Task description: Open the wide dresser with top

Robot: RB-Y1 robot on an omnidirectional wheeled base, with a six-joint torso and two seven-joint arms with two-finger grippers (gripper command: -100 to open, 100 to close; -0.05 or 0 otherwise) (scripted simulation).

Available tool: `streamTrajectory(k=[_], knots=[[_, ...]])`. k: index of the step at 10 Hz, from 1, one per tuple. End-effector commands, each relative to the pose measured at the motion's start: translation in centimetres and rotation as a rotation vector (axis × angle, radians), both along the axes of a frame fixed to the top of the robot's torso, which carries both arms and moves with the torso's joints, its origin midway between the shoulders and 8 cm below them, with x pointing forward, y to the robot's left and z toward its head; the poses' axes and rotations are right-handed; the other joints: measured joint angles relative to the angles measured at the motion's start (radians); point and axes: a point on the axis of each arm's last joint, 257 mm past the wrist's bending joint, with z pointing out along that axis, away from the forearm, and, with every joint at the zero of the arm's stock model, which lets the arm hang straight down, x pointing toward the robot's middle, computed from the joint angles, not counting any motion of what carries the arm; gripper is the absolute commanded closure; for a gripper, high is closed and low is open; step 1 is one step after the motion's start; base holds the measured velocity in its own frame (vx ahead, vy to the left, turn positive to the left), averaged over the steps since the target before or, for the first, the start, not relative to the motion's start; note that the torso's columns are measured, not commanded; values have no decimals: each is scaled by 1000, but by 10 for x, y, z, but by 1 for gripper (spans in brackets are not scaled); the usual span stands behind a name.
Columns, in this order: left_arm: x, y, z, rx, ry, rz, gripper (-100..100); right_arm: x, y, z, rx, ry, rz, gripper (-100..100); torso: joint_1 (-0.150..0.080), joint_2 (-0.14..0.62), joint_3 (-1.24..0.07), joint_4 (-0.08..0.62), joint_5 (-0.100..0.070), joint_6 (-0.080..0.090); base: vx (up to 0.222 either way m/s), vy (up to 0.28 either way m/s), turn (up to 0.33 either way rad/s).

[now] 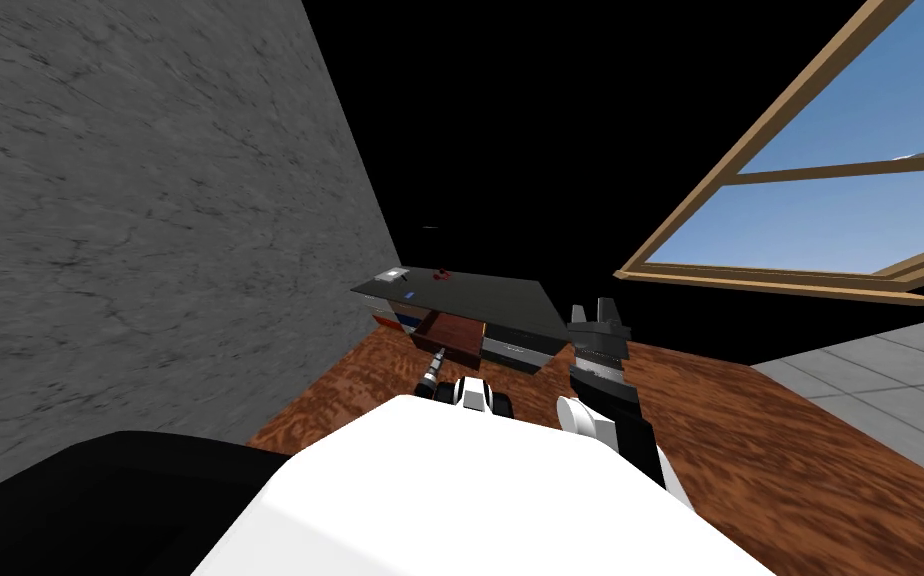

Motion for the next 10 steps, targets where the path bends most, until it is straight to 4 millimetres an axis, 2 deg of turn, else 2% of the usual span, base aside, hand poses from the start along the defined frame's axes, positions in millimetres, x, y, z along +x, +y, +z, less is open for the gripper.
streamTrajectory(k=[1,2,4,10], knots=[[11,-3,6,-2,-6,-7,-100,0,0,0,0,0,0,0,0,3,1,2,-1,-1,-152,28,23],[24,-4,11,-2,-6,-10,-100,0,0,0,0,0,0,0,-2,-5,-1,-1,0,1,-81,4,12],[24,-4,11,-2,-6,-10,-100,0,0,0,0,0,0,0,0,-16,-8,-9,3,0,-26,-11,0],[98,-10,46,-7,-11,-21,-100,0,0,0,0,0,0,0,2,-8,-3,-7,4,0,-99,0,17]])
